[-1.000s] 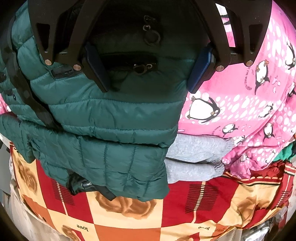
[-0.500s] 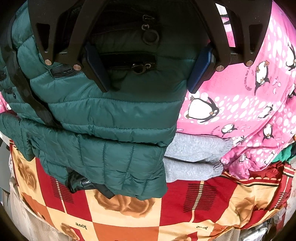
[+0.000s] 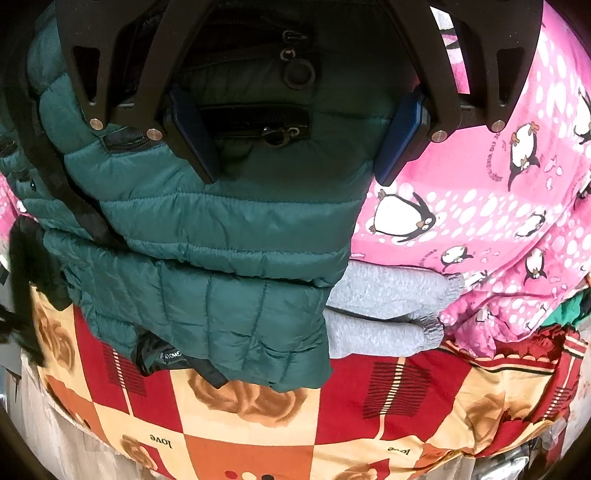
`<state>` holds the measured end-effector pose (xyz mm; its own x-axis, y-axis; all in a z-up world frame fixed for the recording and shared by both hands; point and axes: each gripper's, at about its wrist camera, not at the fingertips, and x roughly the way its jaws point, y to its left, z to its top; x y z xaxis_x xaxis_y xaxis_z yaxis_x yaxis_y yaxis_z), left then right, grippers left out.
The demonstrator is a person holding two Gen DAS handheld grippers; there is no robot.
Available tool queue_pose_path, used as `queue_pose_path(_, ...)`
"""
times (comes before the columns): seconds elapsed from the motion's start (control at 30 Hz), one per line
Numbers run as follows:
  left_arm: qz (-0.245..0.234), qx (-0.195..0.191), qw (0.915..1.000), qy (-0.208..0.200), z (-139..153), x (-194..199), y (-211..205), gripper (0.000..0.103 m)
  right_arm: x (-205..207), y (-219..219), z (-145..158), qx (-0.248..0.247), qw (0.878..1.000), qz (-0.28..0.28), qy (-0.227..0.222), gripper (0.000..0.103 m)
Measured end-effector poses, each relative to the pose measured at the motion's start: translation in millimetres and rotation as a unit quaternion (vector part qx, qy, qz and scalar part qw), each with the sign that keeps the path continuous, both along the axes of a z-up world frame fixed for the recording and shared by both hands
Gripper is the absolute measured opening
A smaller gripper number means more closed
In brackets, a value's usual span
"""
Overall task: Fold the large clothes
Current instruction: 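Grasp the other sleeve cuff with the right tool and lift it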
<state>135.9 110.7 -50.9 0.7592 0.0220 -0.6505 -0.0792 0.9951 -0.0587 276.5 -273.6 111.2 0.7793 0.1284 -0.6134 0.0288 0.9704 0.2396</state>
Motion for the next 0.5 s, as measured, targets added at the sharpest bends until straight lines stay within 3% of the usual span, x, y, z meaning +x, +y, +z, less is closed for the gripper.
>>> queue_pose_path(0.2, 0.003, -0.012, 0.9999, -0.002, -1.5, -0.3, 3.4, 0.086, 12.4, 128.6, -64.4, -0.045, 0.990, 0.131, 0.032, 0.015)
queue_pose_path(0.3, 0.004, -0.014, 0.9999, -0.002, -1.8, -0.5, 3.6, 0.086, 9.6, 163.3, -106.6, -0.097, 0.978, 0.161, 0.089, 0.019)
queue_pose_path(0.33, 0.005, -0.015, 0.9999, -0.003, -2.0, -0.4, 3.9, 0.086, 7.0, 168.5, -112.6, -0.114, 0.976, 0.160, 0.094, 0.032)
queue_pose_path(0.4, 0.006, -0.015, 0.9999, -0.001, -2.3, 0.0, 3.7, 0.086, 1.3, 168.8, -108.7, -0.119, 0.976, 0.161, 0.087, 0.045)
queue_pose_path(0.43, 0.006, -0.014, 0.9999, 0.000, -2.2, 0.3, 3.6, 0.086, -0.9, 166.1, -105.5, -0.111, 0.976, 0.165, 0.093, 0.061)
queue_pose_path(0.47, 0.006, -0.015, 0.9999, 0.001, -2.0, 0.7, 3.8, 0.086, -4.9, 163.0, -101.9, -0.107, 0.974, 0.171, 0.102, 0.069)
queue_pose_path(0.5, 0.005, -0.016, 0.9999, 0.002, -1.8, 1.1, 4.2, 0.086, -10.7, 159.5, -97.6, -0.105, 0.973, 0.176, 0.103, 0.069)
